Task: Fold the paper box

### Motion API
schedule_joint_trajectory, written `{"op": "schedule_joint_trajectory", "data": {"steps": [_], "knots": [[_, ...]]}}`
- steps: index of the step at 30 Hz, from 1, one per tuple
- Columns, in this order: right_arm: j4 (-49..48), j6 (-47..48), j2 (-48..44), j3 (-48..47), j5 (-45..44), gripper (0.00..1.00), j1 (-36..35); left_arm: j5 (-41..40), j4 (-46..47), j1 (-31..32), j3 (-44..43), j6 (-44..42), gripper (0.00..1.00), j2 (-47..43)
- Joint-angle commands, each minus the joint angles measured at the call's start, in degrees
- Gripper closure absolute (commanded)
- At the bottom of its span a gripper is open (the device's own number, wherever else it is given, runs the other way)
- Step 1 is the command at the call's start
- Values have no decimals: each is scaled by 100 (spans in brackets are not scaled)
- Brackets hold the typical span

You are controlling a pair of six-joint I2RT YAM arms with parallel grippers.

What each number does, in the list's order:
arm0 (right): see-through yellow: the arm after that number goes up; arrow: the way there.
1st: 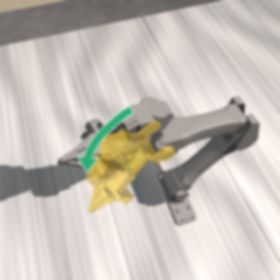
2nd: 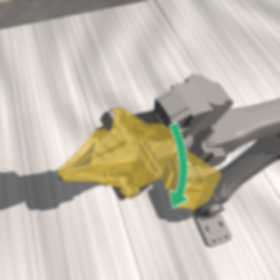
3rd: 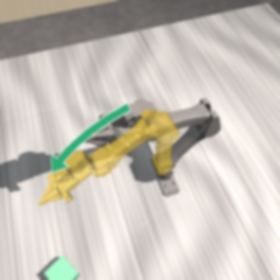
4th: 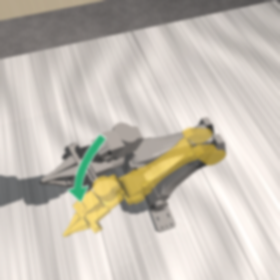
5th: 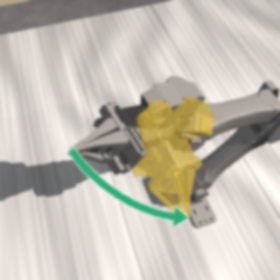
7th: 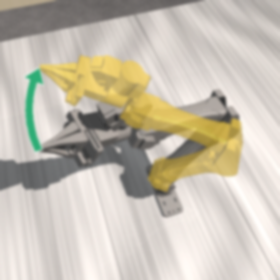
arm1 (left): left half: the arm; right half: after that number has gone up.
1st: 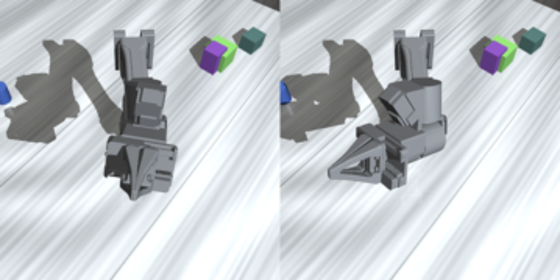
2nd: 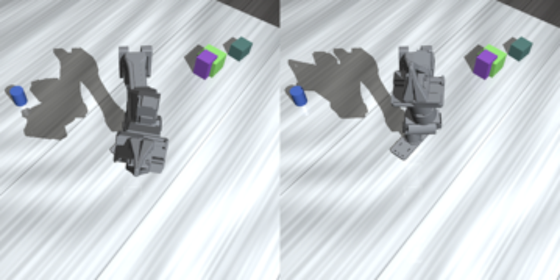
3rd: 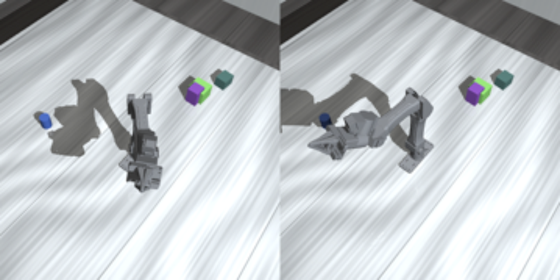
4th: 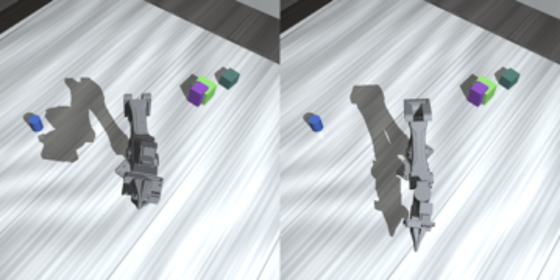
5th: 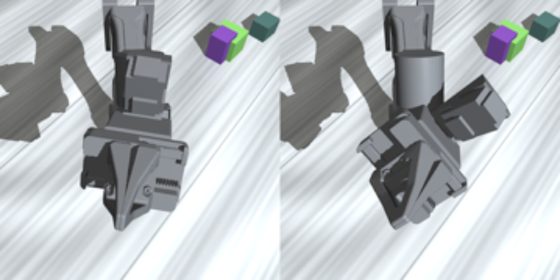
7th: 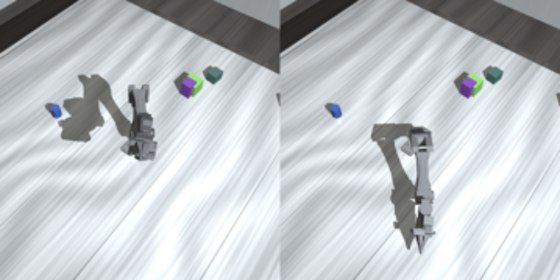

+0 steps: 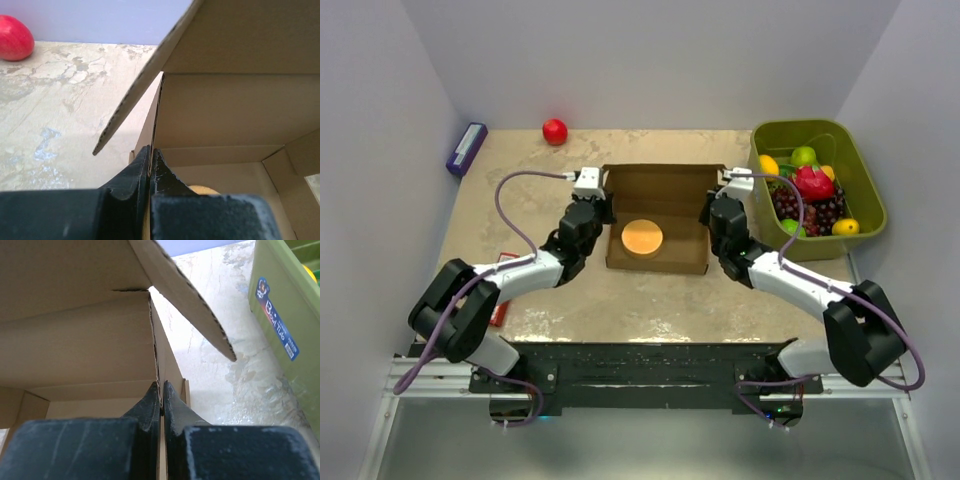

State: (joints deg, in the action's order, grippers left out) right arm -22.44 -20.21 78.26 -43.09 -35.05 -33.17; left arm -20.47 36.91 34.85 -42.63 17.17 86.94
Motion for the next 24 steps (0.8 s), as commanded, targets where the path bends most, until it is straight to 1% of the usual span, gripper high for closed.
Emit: {"op": "schedule_joint_trajectory", "data": {"steps": [1,4,5,7,8,10,13,14,16,17,19,20,21,22,24], "knots": [[-77,-519,-214,292,183,100,-173,43,-219,338,729,296,100,34],[20,-660,-416,494,147,94,-172,-80,-157,382,949,261,100,7],[55,-730,-460,547,165,90,-172,-106,-149,408,976,252,100,-1],[116,-791,-557,687,165,85,-172,-150,-113,461,1072,182,100,-1],[186,-844,-644,758,165,81,-181,-176,-122,479,1099,147,100,7],[248,-880,-733,820,174,79,-181,-194,-175,522,1117,68,100,-1],[389,-915,-926,925,139,72,-181,-291,-228,602,1187,50,100,-80],[424,-950,-970,978,147,67,-181,-308,-228,619,1213,50,100,-106],[459,-976,-1093,1022,182,64,-181,-309,-236,628,1240,59,100,-150],[512,-994,-1137,1065,191,58,-181,-317,-245,654,1266,59,100,-194],[565,-1029,-1242,1092,252,52,-181,-300,-272,681,1301,85,100,-247],[608,-1029,-1269,1136,262,48,-181,-239,-280,690,1345,85,99,-317],[600,-1047,-1339,1171,288,46,-190,-212,-272,698,1354,85,95,-352],[609,-1055,-1366,1198,279,45,-181,-177,-272,707,1380,94,86,-405],[600,-1055,-1392,1277,235,44,-181,-80,-280,725,1485,94,77,-633]]}}
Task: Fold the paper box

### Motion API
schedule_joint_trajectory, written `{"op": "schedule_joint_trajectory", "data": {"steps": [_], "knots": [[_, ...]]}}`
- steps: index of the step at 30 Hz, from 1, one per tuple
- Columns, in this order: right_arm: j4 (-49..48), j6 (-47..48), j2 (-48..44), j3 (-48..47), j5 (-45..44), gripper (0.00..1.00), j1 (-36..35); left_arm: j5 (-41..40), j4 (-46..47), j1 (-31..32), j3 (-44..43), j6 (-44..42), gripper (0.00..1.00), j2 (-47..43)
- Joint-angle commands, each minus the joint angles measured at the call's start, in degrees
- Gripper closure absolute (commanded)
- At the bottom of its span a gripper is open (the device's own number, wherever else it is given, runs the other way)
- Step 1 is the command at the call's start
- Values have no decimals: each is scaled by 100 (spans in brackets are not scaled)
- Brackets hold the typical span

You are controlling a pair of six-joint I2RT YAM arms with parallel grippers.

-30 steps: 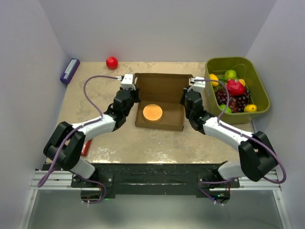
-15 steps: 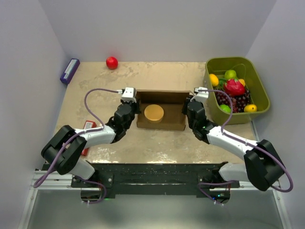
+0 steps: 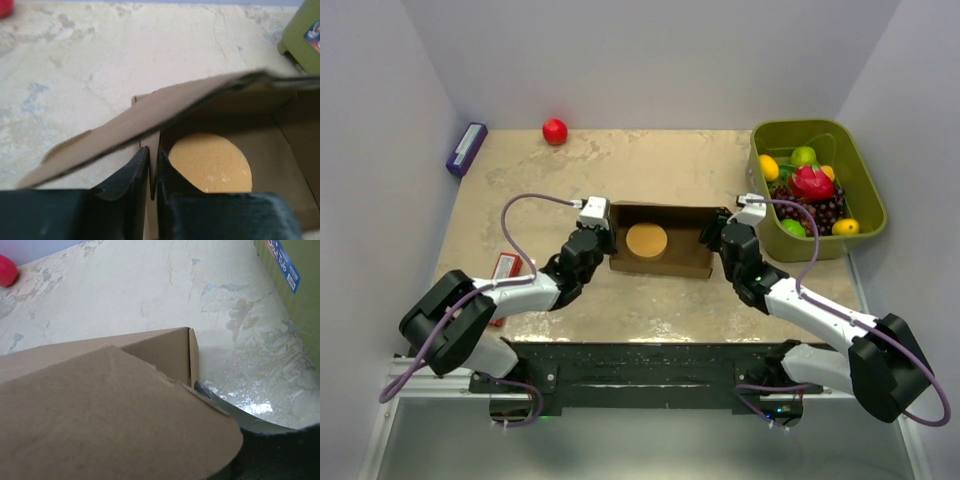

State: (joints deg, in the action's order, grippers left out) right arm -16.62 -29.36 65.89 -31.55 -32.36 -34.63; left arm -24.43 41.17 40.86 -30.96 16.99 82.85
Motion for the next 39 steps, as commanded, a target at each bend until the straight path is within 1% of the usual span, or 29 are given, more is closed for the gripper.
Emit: {"op": "schedule_joint_trajectory", "data": {"steps": [1,2,3,5,6,9,12,15,17,19,20,22,27,30,31,32,33,34,35,36,37,39], "knots": [[1,-131,-164,140,-42,43,-35,359,-707,124,353,120,66,-312],[-8,-131,-155,149,-60,43,-35,473,-715,124,423,103,61,-522],[-8,-131,-146,149,-60,43,-35,535,-741,124,450,85,51,-620],[1,-131,-111,140,-51,42,-44,684,-899,133,486,59,44,-875],[-8,-122,-103,140,-51,41,-35,728,-943,133,494,41,38,-937],[-25,-140,-120,175,-51,40,-35,930,-1268,133,512,50,30,-1200],[-34,-157,-190,228,-60,35,-35,1027,-1620,133,635,120,24,-1604],[-25,-149,-278,281,-60,29,-35,1194,-2103,133,714,155,19,-2201],[27,-131,-339,281,-51,19,-35,1334,-2593,124,662,208,17,-2720],[150,-105,-427,272,-77,4,-35,1405,-2920,115,522,243,15,-3202],[203,-105,-462,264,-86,1,-35,1527,-3252,124,469,260,15,-3335],[308,-96,-629,263,-60,1,-44,1563,-3544,115,320,322,12,-3712],[695,-140,-1130,334,194,1,-35,1599,-4616,106,-234,471,11,-4022],[1142,-175,-1604,343,457,1,-35,1546,-5004,98,-848,437,8,-4101],[1553,-227,-1893,273,502,1,-35,1572,-5126,97,-981,349,7,-4119],[1844,-280,-2026,211,563,1,-35,1572,-5171,97,-1113,296,2,-4119],[2108,-315,-2193,150,747,1,-44,1598,-5232,97,-1427,226,0,-4075],[2528,-307,-2481,53,870,2,-35,1721,-5407,71,-1622,17,0,-4014],[2732,-298,-2641,9,1020,2,-44,1791,-5557,54,-1850,-107,1,-3926],[3100,-263,-2773,-52,1230,2,-35,1844,-5732,27,-2331,-222,0,-3708],[3260,-254,-3001,-175,1336,2,-35,1958,-6065,-8,-2570,-406,0,-3584],[3681,-228,-3160,-325,1634,2,-35,2117,-6260,-148,-3132,-504,0,-3251]]}}
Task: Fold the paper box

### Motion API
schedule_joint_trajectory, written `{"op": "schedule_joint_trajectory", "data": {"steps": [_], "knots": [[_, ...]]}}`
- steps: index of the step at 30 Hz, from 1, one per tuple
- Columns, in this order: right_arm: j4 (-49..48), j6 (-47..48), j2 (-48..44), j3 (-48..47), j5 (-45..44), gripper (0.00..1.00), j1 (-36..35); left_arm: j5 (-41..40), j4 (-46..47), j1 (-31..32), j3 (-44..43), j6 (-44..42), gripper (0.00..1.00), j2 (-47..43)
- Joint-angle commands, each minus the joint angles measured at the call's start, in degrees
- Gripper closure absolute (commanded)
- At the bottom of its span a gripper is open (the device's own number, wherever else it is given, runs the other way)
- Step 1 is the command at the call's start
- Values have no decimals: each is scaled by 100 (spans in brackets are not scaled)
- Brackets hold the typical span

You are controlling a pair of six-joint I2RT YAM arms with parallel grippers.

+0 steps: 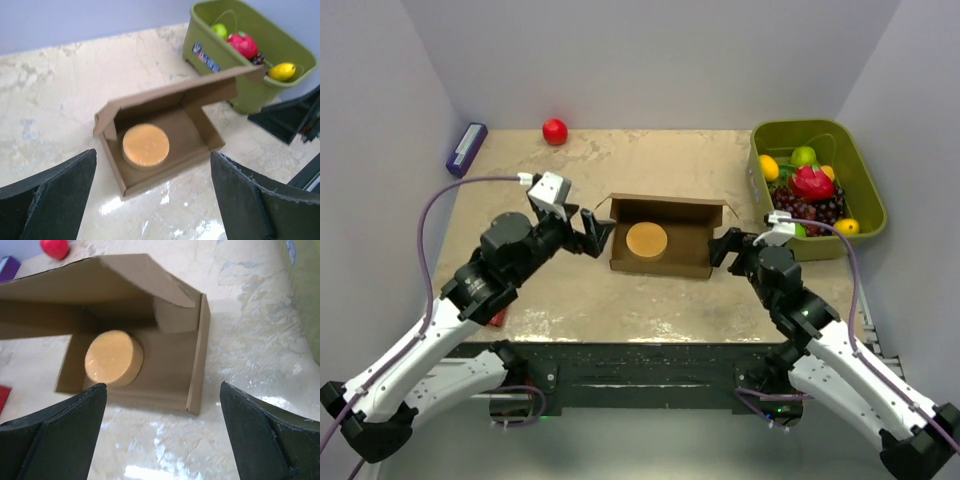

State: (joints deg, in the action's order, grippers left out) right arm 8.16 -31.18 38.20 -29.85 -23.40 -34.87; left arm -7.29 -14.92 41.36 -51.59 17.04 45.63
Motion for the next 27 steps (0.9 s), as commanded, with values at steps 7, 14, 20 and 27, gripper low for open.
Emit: {"op": "schedule_joint_trajectory", "data": {"steps": [7,14,20,27], "knots": [[1995,243,29,-2266,1064,2,-11,2037,-354,-1297,-1827,-359,0,1325],[2040,762,1242,-3834,1408,5,-11,2443,-187,-1377,-2530,-280,4,2520],[1935,1096,2656,-4714,1487,5,68,2592,-178,-1377,-3067,-324,5,3443],[1259,816,3431,-4408,2945,6,815,3031,-118,-1377,-3235,-325,12,4296]]}}
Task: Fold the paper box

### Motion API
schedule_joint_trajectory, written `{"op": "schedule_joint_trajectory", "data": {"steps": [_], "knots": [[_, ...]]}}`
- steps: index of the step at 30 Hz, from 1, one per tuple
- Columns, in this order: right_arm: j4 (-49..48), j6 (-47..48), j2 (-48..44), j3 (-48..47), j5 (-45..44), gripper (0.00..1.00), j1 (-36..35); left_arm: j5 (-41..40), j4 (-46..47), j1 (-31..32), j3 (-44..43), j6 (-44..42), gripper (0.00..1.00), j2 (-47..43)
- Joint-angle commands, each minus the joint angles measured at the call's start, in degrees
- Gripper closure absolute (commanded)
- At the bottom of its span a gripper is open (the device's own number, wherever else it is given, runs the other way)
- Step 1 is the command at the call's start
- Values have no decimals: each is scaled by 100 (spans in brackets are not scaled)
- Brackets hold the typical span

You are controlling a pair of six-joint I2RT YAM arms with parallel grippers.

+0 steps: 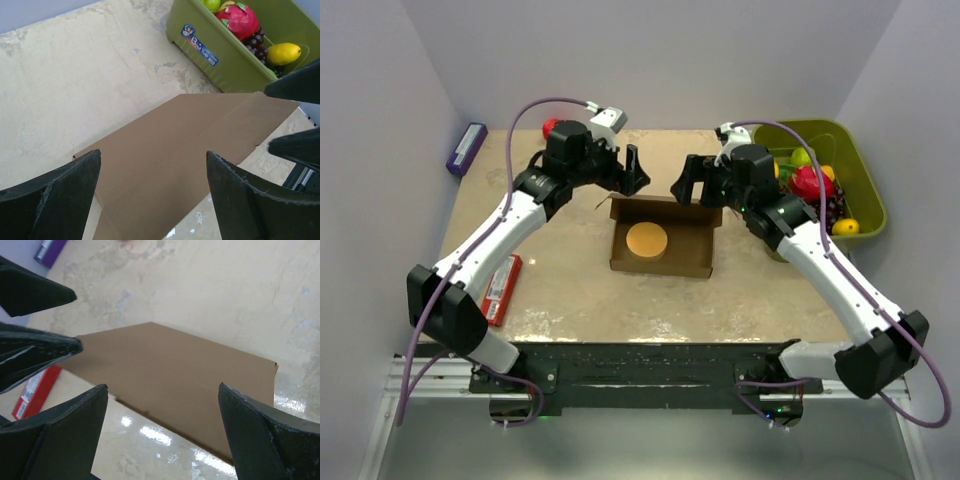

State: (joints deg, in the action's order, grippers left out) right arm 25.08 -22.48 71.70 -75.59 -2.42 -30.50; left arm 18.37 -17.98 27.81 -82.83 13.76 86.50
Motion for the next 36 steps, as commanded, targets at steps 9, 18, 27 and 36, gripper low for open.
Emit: {"op": "schedule_joint_trajectory", "data": {"steps": [9,18,27,36], "knots": [[-750,-388,143,729,1436,9,563,633,671,-21,741,197,23,69],[-900,-582,-16,1371,1454,11,563,633,1156,-13,1796,390,25,-256],[-1005,-723,-104,1714,1525,12,563,694,1420,-13,2244,558,25,-335],[-1234,-934,-130,2198,1639,12,563,694,1973,-13,2982,865,27,-537]]}}
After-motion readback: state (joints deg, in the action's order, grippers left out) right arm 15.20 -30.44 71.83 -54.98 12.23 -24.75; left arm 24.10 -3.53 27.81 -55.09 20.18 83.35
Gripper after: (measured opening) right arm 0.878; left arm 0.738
